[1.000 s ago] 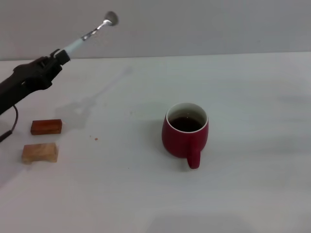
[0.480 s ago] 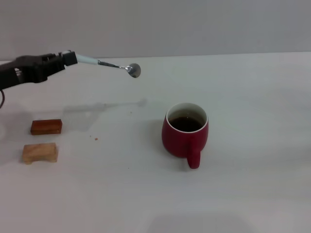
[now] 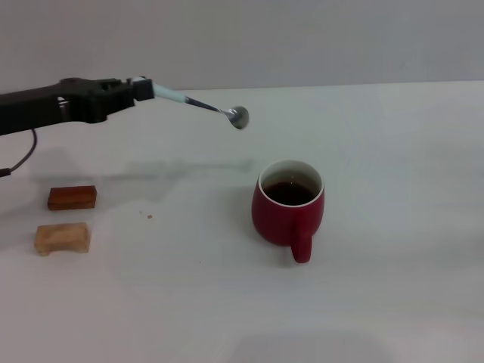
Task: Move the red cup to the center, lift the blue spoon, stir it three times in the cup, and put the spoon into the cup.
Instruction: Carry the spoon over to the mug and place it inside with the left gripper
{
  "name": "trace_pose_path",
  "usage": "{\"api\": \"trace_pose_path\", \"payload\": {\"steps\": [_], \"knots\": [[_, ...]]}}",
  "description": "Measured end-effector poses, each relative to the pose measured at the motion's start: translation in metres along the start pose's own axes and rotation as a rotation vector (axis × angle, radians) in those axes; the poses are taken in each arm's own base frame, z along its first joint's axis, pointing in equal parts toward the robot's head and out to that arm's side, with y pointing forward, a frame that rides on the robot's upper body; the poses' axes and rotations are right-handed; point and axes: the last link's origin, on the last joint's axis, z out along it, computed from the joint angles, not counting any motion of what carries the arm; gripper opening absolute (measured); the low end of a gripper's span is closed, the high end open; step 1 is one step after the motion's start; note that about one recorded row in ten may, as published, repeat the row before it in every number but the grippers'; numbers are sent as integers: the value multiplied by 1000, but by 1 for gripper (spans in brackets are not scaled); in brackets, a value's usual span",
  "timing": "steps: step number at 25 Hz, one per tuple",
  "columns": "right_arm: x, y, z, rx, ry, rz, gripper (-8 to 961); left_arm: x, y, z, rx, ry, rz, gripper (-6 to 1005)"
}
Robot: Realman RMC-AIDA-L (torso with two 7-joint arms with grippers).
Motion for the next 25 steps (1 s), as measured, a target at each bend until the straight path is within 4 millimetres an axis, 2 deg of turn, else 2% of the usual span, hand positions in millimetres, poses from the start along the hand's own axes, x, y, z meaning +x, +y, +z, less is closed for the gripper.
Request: {"api": "trace_pose_path", "payload": {"steps": [12, 25], "knots": [[4, 2, -3, 1, 17, 2, 462, 16, 17, 25, -76, -92, 36, 141], [4, 6, -2, -10, 16, 7, 461, 15, 29, 56, -122, -178, 62, 141]]}}
